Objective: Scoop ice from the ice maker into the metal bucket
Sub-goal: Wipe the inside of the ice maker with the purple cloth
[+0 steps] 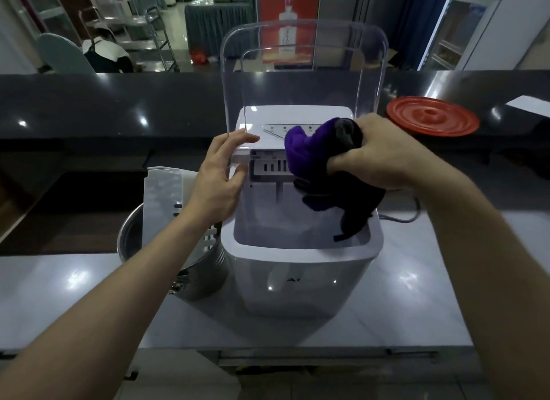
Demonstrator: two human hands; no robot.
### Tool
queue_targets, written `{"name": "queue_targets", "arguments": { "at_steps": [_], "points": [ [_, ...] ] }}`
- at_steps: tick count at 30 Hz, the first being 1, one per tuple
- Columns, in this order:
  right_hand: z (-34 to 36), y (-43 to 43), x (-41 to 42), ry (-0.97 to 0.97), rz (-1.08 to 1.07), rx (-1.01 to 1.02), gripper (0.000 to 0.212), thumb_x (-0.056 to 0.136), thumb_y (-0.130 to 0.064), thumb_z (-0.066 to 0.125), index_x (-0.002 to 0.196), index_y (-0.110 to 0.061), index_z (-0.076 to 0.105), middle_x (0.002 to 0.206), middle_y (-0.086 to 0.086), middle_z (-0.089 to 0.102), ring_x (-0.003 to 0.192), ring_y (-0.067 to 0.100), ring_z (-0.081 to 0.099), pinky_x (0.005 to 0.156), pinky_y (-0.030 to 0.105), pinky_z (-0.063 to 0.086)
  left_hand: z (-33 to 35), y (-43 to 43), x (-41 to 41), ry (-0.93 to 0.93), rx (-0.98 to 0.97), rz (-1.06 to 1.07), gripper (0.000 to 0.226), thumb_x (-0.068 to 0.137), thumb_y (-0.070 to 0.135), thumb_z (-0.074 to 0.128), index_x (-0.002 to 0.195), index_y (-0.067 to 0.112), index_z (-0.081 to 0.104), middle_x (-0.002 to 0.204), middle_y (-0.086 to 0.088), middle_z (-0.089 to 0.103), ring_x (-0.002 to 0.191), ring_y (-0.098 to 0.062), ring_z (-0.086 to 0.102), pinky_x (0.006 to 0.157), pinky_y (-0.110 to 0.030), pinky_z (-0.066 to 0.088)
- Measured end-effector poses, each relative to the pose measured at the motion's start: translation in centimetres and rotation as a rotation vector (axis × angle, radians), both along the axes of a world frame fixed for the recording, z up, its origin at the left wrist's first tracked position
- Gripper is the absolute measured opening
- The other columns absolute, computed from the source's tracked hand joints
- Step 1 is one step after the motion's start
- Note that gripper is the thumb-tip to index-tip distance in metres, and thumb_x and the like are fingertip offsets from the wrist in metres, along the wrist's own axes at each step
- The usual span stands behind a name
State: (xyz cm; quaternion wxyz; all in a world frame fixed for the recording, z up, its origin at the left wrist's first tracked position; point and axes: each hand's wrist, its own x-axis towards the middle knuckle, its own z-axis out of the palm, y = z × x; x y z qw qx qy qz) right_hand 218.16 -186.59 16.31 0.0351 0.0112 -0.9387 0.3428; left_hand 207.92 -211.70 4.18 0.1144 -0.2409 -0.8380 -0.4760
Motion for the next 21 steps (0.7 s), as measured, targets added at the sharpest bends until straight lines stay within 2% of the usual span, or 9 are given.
{"name": "queue_targets", "arguments": {
  "at_steps": [2,5,9,14,17,19,21],
  "points": [
    [-1.5,0.5,-0.4,0.033,-0.002,-0.105,0.019,0.080,-0.015,0.087,0.093,-0.008,0.074,0.087,0.011,0.076,0.080,0.017,0.072,0.083,0.045,0.063,-0.2,-0.1,-0.2,0.000,0.003,-0.004,0.051,0.105,0.003,0.057,0.143,0.036,0.060,0.155,0.011,0.044,0.148,-0.014,0.045,0.116,-0.052,0.051],
    [-3.4,1.5,-0.4,0.087,-0.045,-0.371,0.044,0.074,-0.024,0.092,0.113,-0.018,0.075,0.104,0.004,0.079,0.101,0.022,0.076,0.097,0.051,0.061,-0.3,-0.2,-0.4,0.008,0.004,-0.016,0.051,0.105,0.003,0.058,0.143,0.037,0.060,0.155,0.011,0.044,0.148,-0.015,0.045,0.116,-0.052,0.051],
    [-5.0,1.7,0.2,0.163,-0.126,-0.773,0.042,0.078,-0.027,0.091,0.115,-0.013,0.077,0.110,0.014,0.079,0.108,0.033,0.076,0.106,0.058,0.055,-0.2,-0.2,-0.3,0.002,-0.009,-0.011,0.048,0.107,0.008,0.061,0.144,0.039,0.060,0.158,0.013,0.044,0.149,-0.014,0.043,0.115,-0.053,0.051],
    [-4.6,2.6,3.0,0.280,-0.262,-1.078,0.023,0.095,-0.018,0.076,0.114,-0.005,0.077,0.110,0.018,0.078,0.105,0.036,0.076,0.101,0.056,0.059,0.4,0.0,0.0,0.015,-0.042,0.005,0.035,0.109,0.029,0.059,0.143,0.036,0.062,0.160,0.010,0.044,0.149,-0.017,0.043,0.113,-0.055,0.053],
    [-4.5,3.9,4.9,0.303,-0.190,-1.404,0.029,0.103,-0.023,0.056,0.120,-0.005,0.071,0.111,0.015,0.075,0.104,0.031,0.074,0.091,0.043,0.062,0.4,0.0,-0.2,0.039,-0.060,0.013,0.034,0.109,0.032,0.059,0.143,0.038,0.062,0.159,0.012,0.044,0.148,-0.015,0.044,0.113,-0.054,0.052],
    [-5.0,4.3,5.3,0.308,-0.169,-1.544,0.028,0.105,-0.022,0.045,0.109,-0.009,0.070,0.097,0.008,0.075,0.092,0.023,0.074,0.084,0.033,0.062,0.3,0.1,-0.3,0.047,-0.073,0.025,0.034,0.108,0.034,0.060,0.141,0.041,0.061,0.159,0.013,0.042,0.149,-0.014,0.042,0.114,-0.054,0.052],
    [-5.7,4.0,5.1,0.300,-0.182,-1.618,0.025,0.101,-0.022,0.046,0.104,-0.012,0.069,0.093,0.005,0.074,0.089,0.022,0.073,0.083,0.031,0.063,0.1,0.2,-0.3,0.056,-0.086,0.050,0.033,0.108,0.035,0.061,0.140,0.042,0.062,0.161,0.011,0.039,0.151,-0.015,0.039,0.114,-0.054,0.052]
  ]
}}
